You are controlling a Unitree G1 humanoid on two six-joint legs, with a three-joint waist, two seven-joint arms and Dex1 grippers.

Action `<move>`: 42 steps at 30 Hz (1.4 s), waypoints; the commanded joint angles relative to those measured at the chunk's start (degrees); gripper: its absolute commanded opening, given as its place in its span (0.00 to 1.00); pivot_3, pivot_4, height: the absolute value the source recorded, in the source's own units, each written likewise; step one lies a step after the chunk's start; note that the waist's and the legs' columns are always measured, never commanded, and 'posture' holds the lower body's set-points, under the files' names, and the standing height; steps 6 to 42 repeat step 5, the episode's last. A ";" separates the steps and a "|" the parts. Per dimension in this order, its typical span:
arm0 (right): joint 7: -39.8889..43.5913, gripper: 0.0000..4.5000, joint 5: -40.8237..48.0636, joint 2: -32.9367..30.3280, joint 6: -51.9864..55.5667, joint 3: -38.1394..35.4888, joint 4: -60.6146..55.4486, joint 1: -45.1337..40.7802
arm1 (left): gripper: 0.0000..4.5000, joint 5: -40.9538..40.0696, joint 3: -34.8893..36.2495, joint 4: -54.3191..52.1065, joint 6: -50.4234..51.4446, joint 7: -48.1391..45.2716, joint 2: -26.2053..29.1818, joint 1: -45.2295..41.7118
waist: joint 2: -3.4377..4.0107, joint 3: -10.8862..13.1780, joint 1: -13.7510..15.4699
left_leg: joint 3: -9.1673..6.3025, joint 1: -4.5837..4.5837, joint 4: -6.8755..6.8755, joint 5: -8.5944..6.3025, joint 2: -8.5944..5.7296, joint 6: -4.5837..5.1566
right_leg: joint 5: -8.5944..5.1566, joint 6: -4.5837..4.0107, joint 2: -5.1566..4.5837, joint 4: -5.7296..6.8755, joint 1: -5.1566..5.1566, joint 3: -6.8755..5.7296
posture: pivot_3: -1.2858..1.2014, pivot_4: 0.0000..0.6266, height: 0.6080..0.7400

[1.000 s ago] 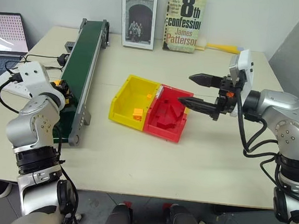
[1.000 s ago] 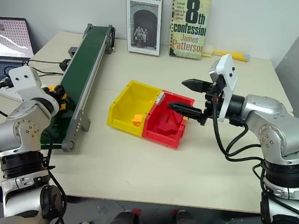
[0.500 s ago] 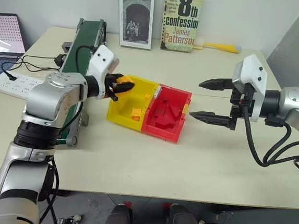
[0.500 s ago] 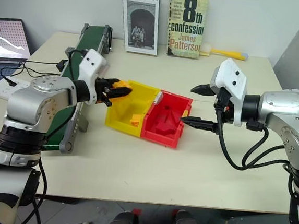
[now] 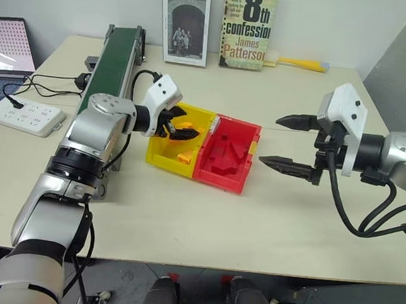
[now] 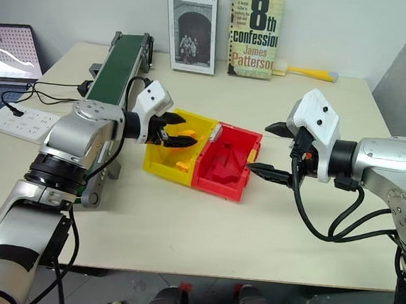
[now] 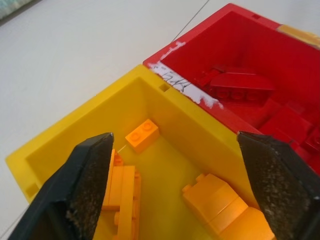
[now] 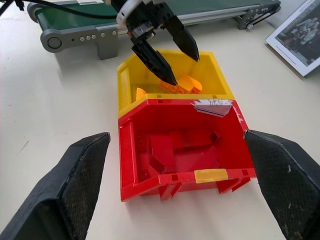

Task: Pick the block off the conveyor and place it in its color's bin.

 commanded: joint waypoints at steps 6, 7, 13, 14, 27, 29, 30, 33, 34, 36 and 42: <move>2.87 1.00 -2.43 0.70 -5.67 0.74 7.07 -1.42 | 1.00 -2.09 5.64 -11.11 -2.95 -11.24 12.94 5.24 | 0.02 0.01 -0.29 | 0.02 0.01 -0.01 0.00 0.08 0.00 | -0.01 -0.01 0.05 0.01 -0.03 0.00 | 0.52 0.24 1.00; 2.87 1.00 -2.43 0.70 -5.67 0.74 7.07 -1.42 | 1.00 -2.09 5.64 -11.11 -2.95 -11.24 12.94 5.24 | 0.02 0.01 -0.29 | 0.02 0.01 -0.01 0.00 0.08 0.00 | -0.01 -0.01 0.05 0.01 -0.03 0.00 | 0.52 0.24 1.00; 2.87 1.00 -2.43 0.70 -5.67 0.74 7.07 -1.42 | 1.00 -2.09 5.64 -11.11 -2.95 -11.24 12.94 5.24 | 0.02 0.01 -0.29 | 0.02 0.01 -0.01 0.00 0.08 0.00 | -0.01 -0.01 0.05 0.01 -0.03 0.00 | 0.52 0.24 1.00; 2.87 1.00 -2.43 0.70 -5.67 0.74 7.07 -1.42 | 1.00 -2.09 5.64 -11.11 -2.95 -11.24 12.94 5.24 | 0.02 0.01 -0.29 | 0.02 0.01 -0.01 0.00 0.08 0.00 | -0.01 -0.01 0.05 0.01 -0.03 0.00 | 0.52 0.24 1.00; 2.87 1.00 -2.43 0.70 -5.67 0.74 7.07 -1.42 | 1.00 -2.09 5.64 -11.11 -2.95 -11.24 12.94 5.24 | 0.02 0.01 -0.29 | 0.02 0.01 -0.01 0.00 0.08 0.00 | -0.01 -0.01 0.05 0.01 -0.03 0.00 | 0.52 0.24 1.00; 2.87 1.00 -2.43 0.70 -5.67 0.74 7.07 -1.42 | 1.00 -2.09 5.64 -11.11 -2.95 -11.24 12.94 5.24 | 0.02 0.01 -0.29 | 0.02 0.01 -0.01 0.00 0.08 0.00 | -0.01 -0.01 0.05 0.01 -0.03 0.00 | 0.52 0.24 1.00; 2.87 1.00 -2.43 0.70 -5.67 0.74 7.07 -1.42 | 1.00 -2.09 5.64 -11.11 -2.95 -11.24 12.94 5.24 | 0.02 0.01 -0.29 | 0.02 0.01 -0.01 0.00 0.08 0.00 | -0.01 -0.01 0.05 0.01 -0.03 0.00 | 0.52 0.24 1.00; 2.87 1.00 -2.43 0.70 -5.67 0.74 7.07 -1.42 | 1.00 -2.09 5.64 -11.11 -2.95 -11.24 12.94 5.24 | 0.02 0.01 -0.29 | 0.02 0.01 -0.01 0.00 0.08 0.00 | -0.01 -0.01 0.05 0.01 -0.03 0.00 | 0.52 0.24 1.00; 2.87 1.00 -2.43 0.70 -5.67 0.74 7.07 -1.42 | 1.00 -2.09 5.64 -11.11 -2.95 -11.24 12.94 5.24 | 0.02 0.01 -0.29 | 0.02 0.01 -0.01 0.00 0.08 0.00 | -0.01 -0.01 0.05 0.01 -0.03 0.00 | 0.52 0.24 1.00; 2.87 1.00 -2.43 0.70 -5.67 0.74 7.07 -1.42 | 1.00 -2.09 5.64 -11.11 -2.95 -11.24 12.94 5.24 | 0.02 0.01 -0.29 | 0.02 0.01 -0.01 0.00 0.08 0.00 | -0.01 -0.01 0.05 0.01 -0.03 0.00 | 0.52 0.24 1.00; 2.87 1.00 -2.43 0.70 -5.67 0.74 7.07 -1.42 | 1.00 -2.09 5.64 -11.11 -2.95 -11.24 12.94 5.24 | 0.02 0.01 -0.29 | 0.02 0.01 -0.01 0.00 0.08 0.00 | -0.01 -0.01 0.05 0.01 -0.03 0.00 | 0.52 0.24 1.00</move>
